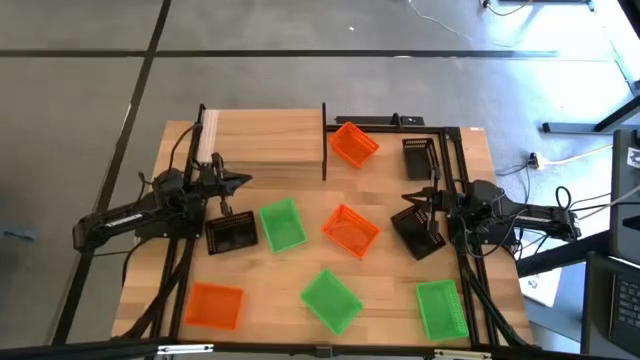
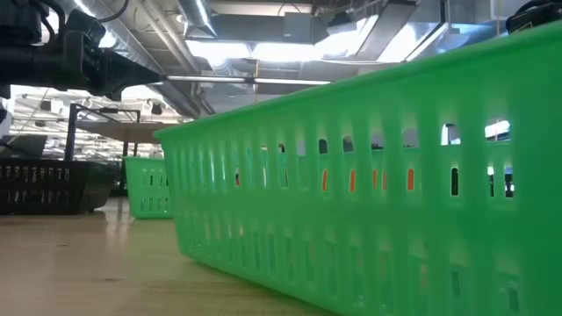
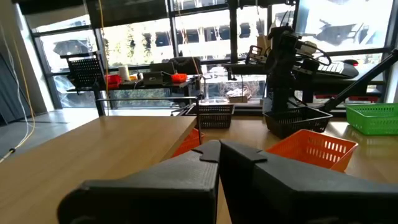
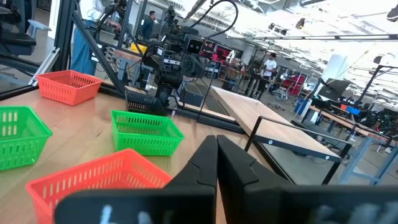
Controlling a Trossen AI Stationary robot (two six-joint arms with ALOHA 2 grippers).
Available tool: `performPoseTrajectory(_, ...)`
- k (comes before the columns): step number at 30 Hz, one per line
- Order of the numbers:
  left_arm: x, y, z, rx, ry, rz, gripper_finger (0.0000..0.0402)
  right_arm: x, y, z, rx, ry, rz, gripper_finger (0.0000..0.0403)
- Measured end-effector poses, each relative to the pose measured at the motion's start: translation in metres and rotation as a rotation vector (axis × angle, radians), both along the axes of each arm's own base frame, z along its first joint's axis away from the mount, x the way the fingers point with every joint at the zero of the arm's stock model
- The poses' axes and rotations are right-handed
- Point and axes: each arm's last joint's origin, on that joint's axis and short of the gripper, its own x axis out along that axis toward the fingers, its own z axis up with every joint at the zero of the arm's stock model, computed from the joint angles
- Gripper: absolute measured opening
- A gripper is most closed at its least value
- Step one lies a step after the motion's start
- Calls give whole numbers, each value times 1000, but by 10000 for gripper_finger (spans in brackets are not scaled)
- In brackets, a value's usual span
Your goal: Stack baskets on shelf by color
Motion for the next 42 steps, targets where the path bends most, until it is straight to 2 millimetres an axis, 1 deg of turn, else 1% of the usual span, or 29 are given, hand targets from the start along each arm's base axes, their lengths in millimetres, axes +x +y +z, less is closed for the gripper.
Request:
performPoseTrajectory(35, 0, 0, 0, 0, 1, 0, 0, 0, 0, 0, 3, -5, 0, 0)
performPoseTrajectory(39, 0, 0, 0, 0, 0, 0, 0, 0, 0, 3, 55, -34, 6, 0)
performPoseTrajectory(42, 0, 0, 0, 0, 0, -1, 0, -1, 0, 9, 102, -98, 4, 0)
